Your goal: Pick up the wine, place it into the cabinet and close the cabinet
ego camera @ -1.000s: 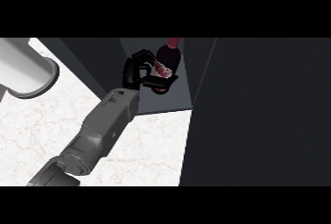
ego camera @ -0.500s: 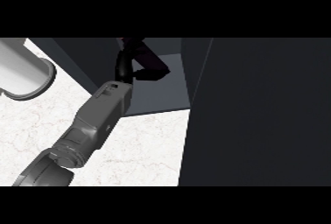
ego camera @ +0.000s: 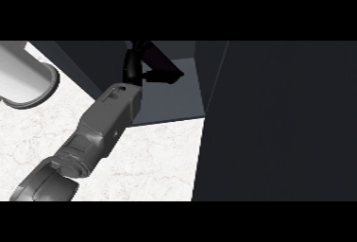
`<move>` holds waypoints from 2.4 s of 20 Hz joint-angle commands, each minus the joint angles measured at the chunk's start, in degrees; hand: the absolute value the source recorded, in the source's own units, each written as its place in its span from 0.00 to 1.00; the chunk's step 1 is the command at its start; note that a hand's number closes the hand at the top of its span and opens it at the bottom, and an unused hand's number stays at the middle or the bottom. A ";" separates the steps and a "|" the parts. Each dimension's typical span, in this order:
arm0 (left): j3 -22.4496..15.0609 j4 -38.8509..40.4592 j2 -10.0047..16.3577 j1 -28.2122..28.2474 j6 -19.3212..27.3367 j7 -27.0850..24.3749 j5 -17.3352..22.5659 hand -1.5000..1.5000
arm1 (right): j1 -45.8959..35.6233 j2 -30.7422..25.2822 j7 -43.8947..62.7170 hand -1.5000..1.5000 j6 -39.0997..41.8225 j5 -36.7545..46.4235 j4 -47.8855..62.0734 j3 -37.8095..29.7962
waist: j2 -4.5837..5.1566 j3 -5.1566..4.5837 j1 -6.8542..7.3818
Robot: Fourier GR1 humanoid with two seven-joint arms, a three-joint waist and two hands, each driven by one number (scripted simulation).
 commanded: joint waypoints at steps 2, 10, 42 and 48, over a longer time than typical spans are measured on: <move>2.49 -1.74 1.52 -2.55 -6.24 0.02 2.14 0.00 | 1.70 -0.76 2.50 0.00 0.41 -2.81 -7.00 -0.10 | -0.08 -0.02 0.47; 5.71 -4.44 -2.02 -1.95 -15.15 -4.48 5.01 1.00 | 3.92 -2.20 3.48 0.00 0.48 -2.75 -9.35 -0.86 | -0.89 0.01 2.13; -9.56 -34.63 -4.00 21.40 -21.66 4.59 13.45 0.00 | 9.23 -3.98 6.01 0.00 -2.48 -1.58 -14.55 -3.97 | -3.37 0.07 7.24; -13.60 -49.04 -4.00 32.42 -18.24 7.40 11.25 0.00 | 8.37 -2.95 5.41 0.00 -3.32 -1.53 -11.83 -4.40 | -3.12 0.13 8.38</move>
